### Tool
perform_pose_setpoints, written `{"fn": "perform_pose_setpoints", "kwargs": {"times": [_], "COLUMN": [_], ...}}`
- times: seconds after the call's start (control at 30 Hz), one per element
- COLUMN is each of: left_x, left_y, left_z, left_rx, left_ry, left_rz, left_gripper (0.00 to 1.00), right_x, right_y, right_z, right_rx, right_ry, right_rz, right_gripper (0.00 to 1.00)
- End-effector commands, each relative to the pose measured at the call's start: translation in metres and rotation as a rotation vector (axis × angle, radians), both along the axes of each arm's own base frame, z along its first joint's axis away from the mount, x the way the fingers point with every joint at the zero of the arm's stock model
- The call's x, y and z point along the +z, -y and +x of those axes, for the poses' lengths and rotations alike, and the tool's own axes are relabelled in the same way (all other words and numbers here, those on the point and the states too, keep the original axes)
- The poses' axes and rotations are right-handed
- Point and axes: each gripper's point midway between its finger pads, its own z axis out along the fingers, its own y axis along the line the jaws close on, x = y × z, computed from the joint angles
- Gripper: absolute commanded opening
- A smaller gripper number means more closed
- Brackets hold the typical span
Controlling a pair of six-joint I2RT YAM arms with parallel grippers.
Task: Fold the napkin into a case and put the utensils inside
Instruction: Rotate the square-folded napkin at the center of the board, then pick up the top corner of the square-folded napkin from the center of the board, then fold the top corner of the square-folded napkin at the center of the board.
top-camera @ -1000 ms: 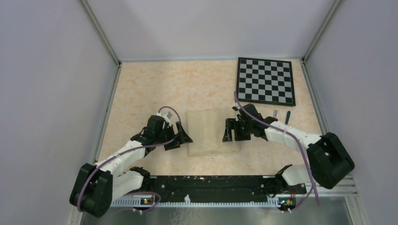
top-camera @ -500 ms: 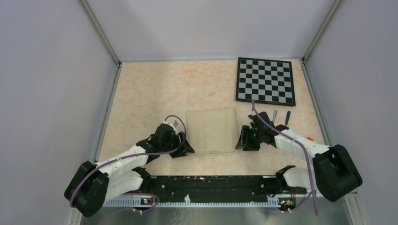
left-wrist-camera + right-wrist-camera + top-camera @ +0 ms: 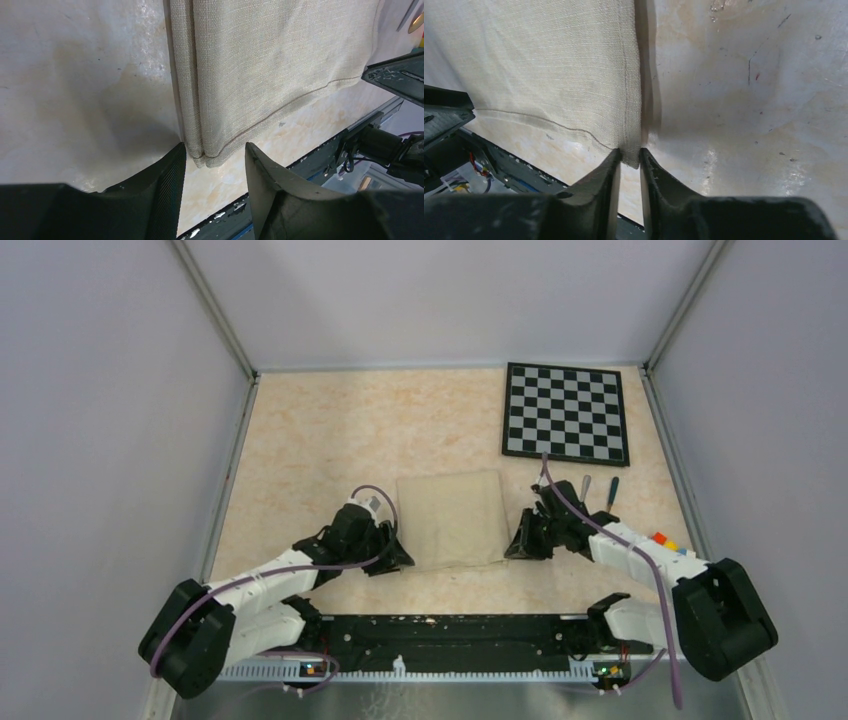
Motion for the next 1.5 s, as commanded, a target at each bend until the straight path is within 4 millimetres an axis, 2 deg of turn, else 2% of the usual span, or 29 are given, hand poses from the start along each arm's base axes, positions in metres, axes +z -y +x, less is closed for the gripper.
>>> {"fn": "perform_pose_setpoints", "kwargs": {"times": [0.0, 0.17, 0.27, 0.4, 0.57, 0.7, 0.73, 0.87, 1.0, 1.17, 1.27, 1.47], "left_x": [-0.003, -0.009, -0.011, -0.014, -0.017, -0.022, -0.023, -0.028, -0.031, -0.035, -0.036, -0.038], "left_y": [0.000, -0.002, -0.003, -0.005, -0.009, -0.014, -0.015, -0.019, -0.018, -0.018, -0.018, -0.021], "left_z": [0.005, 0.004, 0.003, -0.001, -0.007, -0.012, -0.013, -0.015, -0.015, -0.016, -0.018, -0.019], "left_rx": [0.017, 0.015, 0.014, 0.008, 0.012, 0.024, 0.026, 0.030, 0.024, 0.014, 0.012, 0.015], "left_ry": [0.013, 0.000, -0.005, -0.014, -0.026, -0.040, -0.042, -0.050, -0.061, -0.076, -0.080, -0.085], "left_rz": [0.013, 0.035, 0.043, 0.057, 0.068, 0.075, 0.078, 0.098, 0.108, 0.115, 0.119, 0.133], "left_gripper": [0.53, 0.51, 0.46, 0.40, 0.37, 0.33, 0.32, 0.26, 0.23, 0.19, 0.16, 0.13], "right_x": [0.021, 0.028, 0.032, 0.049, 0.063, 0.081, 0.073, 0.070, 0.066, 0.062, 0.050, 0.042], "right_y": [-0.004, -0.008, -0.012, -0.031, -0.067, -0.121, -0.135, -0.184, -0.212, -0.229, -0.234, -0.240], "right_z": [0.014, 0.014, 0.018, 0.030, 0.053, 0.079, 0.085, 0.118, 0.151, 0.178, 0.184, 0.189], "right_rx": [-0.008, 0.001, 0.020, 0.089, 0.193, 0.293, 0.310, 0.351, 0.339, 0.320, 0.316, 0.316], "right_ry": [0.083, 0.097, 0.123, 0.187, 0.240, 0.283, 0.262, 0.271, 0.284, 0.303, 0.289, 0.276], "right_rz": [0.030, 0.059, 0.076, 0.156, 0.229, 0.313, 0.319, 0.368, 0.395, 0.395, 0.390, 0.408], "right_gripper": [0.12, 0.00, 0.00, 0.00, 0.00, 0.00, 0.00, 0.00, 0.00, 0.00, 0.00, 0.00]}}
